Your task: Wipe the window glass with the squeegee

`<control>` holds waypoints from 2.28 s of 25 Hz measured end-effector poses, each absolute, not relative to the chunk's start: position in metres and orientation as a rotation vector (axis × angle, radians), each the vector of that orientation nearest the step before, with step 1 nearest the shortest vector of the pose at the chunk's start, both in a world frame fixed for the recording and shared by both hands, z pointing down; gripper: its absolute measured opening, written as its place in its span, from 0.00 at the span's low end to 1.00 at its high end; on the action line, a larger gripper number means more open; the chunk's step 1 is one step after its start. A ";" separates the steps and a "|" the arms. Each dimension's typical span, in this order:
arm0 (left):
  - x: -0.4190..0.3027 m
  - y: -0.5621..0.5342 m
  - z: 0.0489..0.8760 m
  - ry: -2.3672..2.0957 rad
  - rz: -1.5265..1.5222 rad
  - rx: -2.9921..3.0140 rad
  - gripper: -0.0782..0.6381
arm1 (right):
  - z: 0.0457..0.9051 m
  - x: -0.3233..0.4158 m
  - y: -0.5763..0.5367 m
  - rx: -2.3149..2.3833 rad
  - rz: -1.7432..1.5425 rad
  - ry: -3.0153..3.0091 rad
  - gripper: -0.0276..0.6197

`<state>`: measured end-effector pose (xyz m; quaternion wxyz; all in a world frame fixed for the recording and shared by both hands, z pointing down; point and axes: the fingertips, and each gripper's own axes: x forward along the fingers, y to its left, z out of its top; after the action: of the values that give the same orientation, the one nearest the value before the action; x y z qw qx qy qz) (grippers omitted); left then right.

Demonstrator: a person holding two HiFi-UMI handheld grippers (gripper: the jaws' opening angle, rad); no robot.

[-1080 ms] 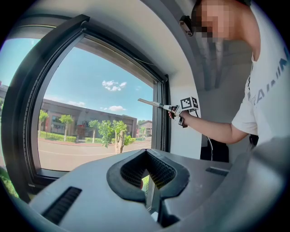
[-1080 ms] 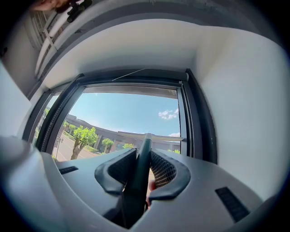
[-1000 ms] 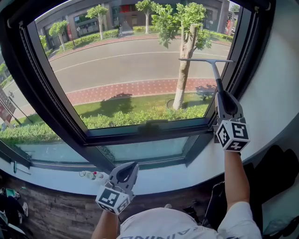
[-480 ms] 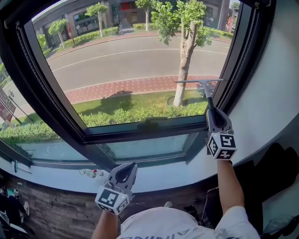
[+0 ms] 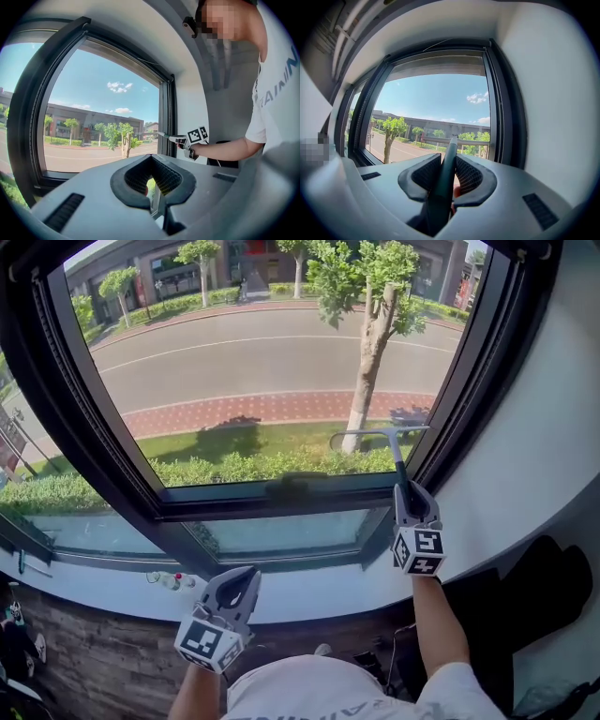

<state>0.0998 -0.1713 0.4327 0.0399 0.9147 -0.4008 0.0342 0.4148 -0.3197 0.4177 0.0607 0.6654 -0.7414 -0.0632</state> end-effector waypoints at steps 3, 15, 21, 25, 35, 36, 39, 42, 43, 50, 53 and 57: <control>0.097 -0.168 0.436 -1.237 0.121 2.803 0.13 | 0.440 0.412 -0.319 1.998 -0.159 -2.233 0.20; 0.083 -0.173 0.434 -1.295 0.099 2.751 0.13 | 0.498 0.412 -0.318 1.957 -0.037 -2.193 0.20; 0.080 -0.173 0.439 -1.310 0.113 2.731 0.13 | 0.524 0.413 -0.322 1.927 0.013 -2.168 0.20; 0.078 -0.172 0.445 -1.310 0.123 2.720 0.13 | 0.539 0.418 -0.322 1.928 0.065 -2.142 0.20; 0.074 -0.172 0.442 -1.310 0.106 2.703 0.13 | 0.562 0.416 -0.322 1.883 0.105 -2.123 0.20; 0.075 -0.171 0.442 -1.308 0.105 2.703 0.13 | 0.562 0.416 -0.321 1.880 0.101 -2.122 0.20; 0.075 -0.168 0.443 -1.299 0.096 2.693 0.13 | 0.558 0.413 -0.309 1.868 0.077 -2.116 0.20; 0.072 -0.168 0.444 -1.308 0.088 2.683 0.13 | 0.553 0.408 -0.283 1.865 0.066 -2.115 0.20; 0.071 -0.168 0.444 -1.311 0.084 2.680 0.13 | 0.552 0.406 -0.271 1.866 0.067 -2.118 0.20; 0.074 -0.170 0.437 -1.351 0.041 2.656 0.13 | 0.496 0.393 -0.199 1.924 -0.046 -2.171 0.20; 0.081 -0.173 0.443 -1.370 0.020 2.640 0.13 | 0.449 0.382 -0.190 1.939 -0.173 -2.272 0.20; 0.089 -0.172 0.440 -1.389 0.002 2.641 0.13 | 0.388 0.373 -0.183 1.936 -0.354 -2.383 0.20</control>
<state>0.0892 -0.1723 0.4402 0.0788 0.8824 -0.4639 0.0008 0.3735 -0.1835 0.3882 0.0255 0.6263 -0.7707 -0.1145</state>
